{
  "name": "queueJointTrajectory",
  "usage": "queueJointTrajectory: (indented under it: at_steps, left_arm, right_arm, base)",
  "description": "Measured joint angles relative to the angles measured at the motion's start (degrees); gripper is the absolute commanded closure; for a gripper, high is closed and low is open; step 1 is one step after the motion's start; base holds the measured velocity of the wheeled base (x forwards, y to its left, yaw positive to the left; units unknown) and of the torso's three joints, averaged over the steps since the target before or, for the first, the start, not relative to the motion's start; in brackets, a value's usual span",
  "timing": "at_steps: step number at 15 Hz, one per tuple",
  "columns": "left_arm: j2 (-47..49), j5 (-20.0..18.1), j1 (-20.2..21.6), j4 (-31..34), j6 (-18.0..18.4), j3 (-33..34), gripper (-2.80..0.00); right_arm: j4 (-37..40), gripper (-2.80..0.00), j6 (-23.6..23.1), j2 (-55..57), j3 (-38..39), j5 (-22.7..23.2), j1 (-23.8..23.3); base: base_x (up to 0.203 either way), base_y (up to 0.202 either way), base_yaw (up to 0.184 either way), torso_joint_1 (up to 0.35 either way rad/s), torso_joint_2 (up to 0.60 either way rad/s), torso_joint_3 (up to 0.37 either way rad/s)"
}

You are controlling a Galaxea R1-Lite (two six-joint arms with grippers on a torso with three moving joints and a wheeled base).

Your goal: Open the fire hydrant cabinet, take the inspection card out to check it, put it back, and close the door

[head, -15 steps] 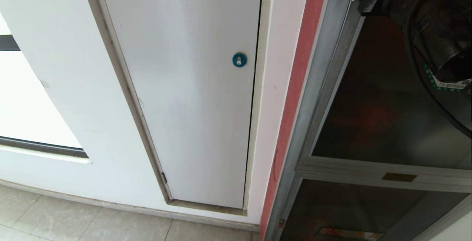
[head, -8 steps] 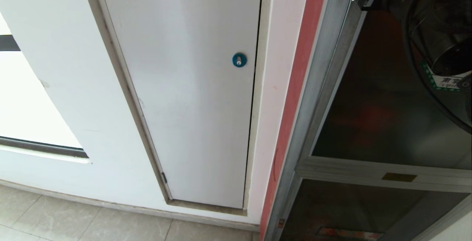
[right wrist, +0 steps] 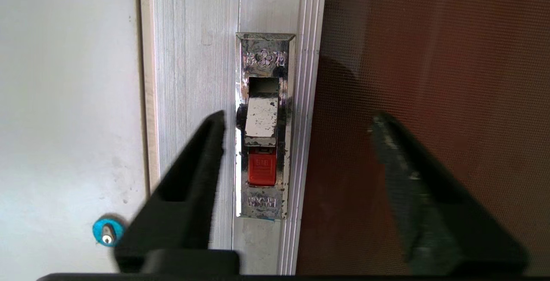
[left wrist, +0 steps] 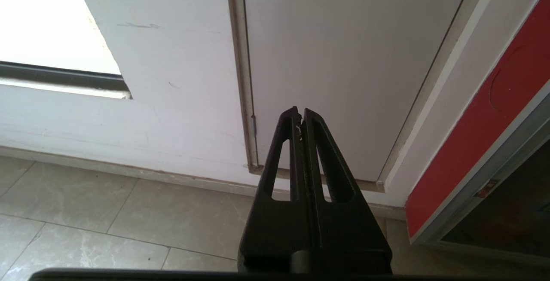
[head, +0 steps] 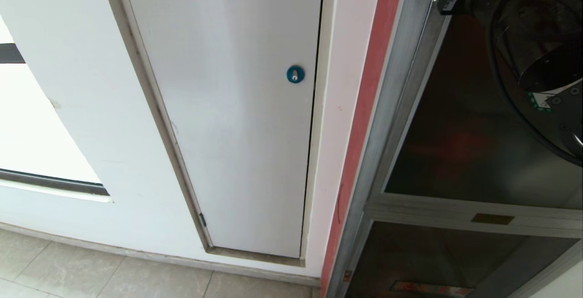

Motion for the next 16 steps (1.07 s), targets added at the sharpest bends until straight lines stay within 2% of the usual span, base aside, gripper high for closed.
queueJointTrajectory:
  at_steps: [11,16]
  left_arm:
    - [0.00,-0.02,0.00,0.02,-0.02,0.00,0.00]
    - [0.00,-0.02,0.00,0.00,-0.05,0.00,0.00]
  right_arm:
    - [0.63,0.00,-0.05,-0.30,-0.41,0.07,-0.18]
    - [0.57,0.00,-0.01,-2.47,2.42,0.52,-0.15]
  base:
    - [0.000,0.000,0.000,0.000,0.00,0.000]
    - [0.000,0.000,0.000,0.000,0.00,0.000]
